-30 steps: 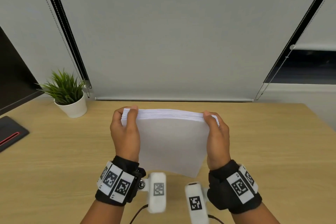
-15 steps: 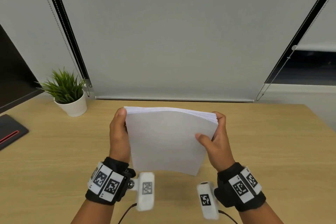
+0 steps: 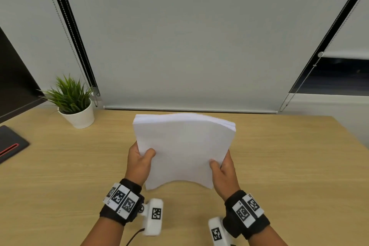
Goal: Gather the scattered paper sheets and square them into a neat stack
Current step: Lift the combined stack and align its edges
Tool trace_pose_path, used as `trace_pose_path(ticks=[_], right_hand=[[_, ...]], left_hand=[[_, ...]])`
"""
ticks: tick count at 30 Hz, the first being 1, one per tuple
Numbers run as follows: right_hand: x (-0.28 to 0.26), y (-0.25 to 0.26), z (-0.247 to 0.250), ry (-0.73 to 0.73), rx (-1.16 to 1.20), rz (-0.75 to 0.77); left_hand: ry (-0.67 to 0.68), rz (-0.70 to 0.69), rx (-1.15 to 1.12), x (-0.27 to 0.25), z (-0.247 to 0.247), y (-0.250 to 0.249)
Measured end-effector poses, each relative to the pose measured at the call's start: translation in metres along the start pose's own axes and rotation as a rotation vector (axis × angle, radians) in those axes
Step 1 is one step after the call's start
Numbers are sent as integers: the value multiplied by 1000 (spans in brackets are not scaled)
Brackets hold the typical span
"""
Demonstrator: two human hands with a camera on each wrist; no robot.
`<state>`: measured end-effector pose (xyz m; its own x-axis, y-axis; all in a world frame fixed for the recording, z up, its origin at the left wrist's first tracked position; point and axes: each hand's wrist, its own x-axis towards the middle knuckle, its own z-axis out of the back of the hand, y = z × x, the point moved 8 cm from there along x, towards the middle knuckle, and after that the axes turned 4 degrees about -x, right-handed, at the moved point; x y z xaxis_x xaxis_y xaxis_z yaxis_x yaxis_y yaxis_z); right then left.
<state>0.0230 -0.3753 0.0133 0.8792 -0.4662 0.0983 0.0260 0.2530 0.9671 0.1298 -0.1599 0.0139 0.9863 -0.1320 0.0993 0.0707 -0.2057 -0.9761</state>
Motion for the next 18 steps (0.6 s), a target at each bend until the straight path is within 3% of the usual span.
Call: trace_pose_path(ticks=[8,10,15,18], right_hand=[[-10,50,-5,-229,94,245],[-13,36,-9,-250,57,197],[-14,-11,-16,-146,-47,35],[-9,-16,-12,-113,-49,-1]], left_hand=[[-235,-288,-5,-29,-28,-47],[-249,-262,-13,-32,-31,-39],[-255,-75,16,-31,-22,4],[-253,-64,47,-27,-17,4]])
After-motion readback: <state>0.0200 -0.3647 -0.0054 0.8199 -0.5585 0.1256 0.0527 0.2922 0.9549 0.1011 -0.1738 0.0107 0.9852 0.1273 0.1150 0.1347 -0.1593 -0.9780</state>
